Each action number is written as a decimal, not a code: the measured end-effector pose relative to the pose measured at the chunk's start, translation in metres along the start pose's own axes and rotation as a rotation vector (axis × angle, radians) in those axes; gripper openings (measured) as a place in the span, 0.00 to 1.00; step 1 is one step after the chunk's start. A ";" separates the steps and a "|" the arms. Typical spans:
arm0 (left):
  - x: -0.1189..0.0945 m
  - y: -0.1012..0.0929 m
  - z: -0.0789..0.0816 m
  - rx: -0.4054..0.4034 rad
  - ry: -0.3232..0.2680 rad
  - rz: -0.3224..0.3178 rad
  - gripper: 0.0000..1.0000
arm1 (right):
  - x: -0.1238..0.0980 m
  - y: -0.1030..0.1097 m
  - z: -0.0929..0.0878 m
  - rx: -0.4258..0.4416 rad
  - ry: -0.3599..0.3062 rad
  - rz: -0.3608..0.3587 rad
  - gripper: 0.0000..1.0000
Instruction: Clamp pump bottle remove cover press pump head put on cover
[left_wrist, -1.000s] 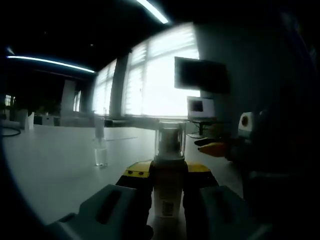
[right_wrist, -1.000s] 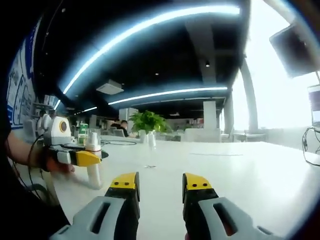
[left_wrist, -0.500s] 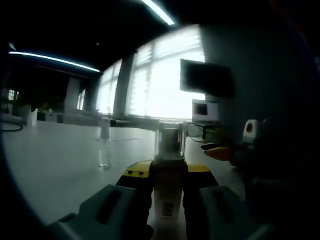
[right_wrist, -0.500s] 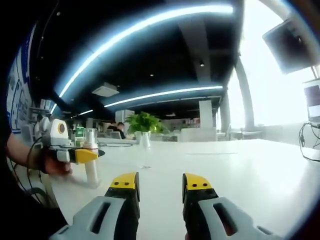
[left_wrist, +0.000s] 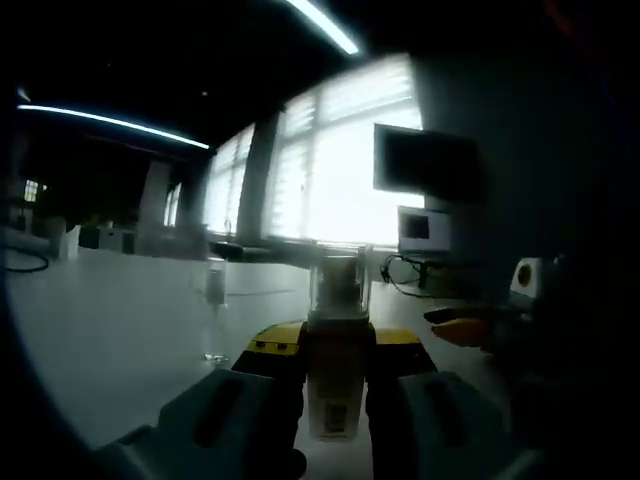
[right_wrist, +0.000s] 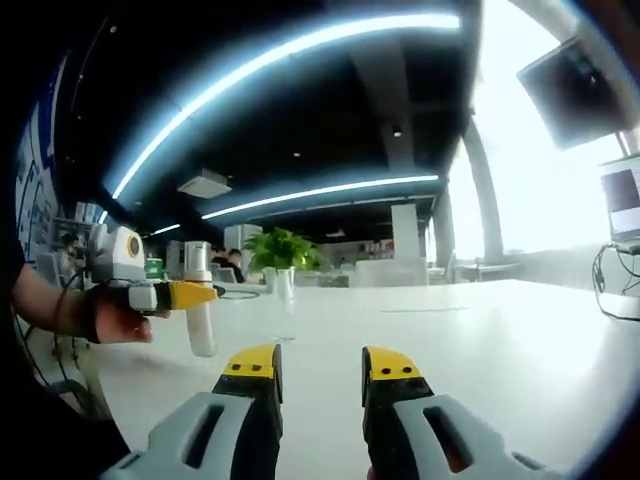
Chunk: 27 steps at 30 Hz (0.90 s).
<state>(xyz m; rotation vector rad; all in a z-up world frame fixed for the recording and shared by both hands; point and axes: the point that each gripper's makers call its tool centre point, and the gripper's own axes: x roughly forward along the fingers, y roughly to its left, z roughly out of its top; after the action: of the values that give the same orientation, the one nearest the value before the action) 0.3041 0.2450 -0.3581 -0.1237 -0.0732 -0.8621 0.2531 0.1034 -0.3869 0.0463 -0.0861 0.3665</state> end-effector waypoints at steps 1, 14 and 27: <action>0.003 0.001 0.001 -0.008 -0.001 0.001 0.14 | 0.000 0.000 0.000 0.001 0.002 0.001 0.26; 0.048 0.002 0.014 0.002 -0.031 0.028 0.14 | 0.001 0.001 0.000 0.019 0.003 0.001 0.26; 0.085 0.010 0.014 -0.009 -0.038 0.057 0.14 | 0.003 -0.004 0.002 0.053 0.000 -0.010 0.26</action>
<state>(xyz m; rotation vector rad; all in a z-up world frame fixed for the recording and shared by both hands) 0.3666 0.1899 -0.3351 -0.1501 -0.1007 -0.8036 0.2576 0.1003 -0.3849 0.0993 -0.0757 0.3592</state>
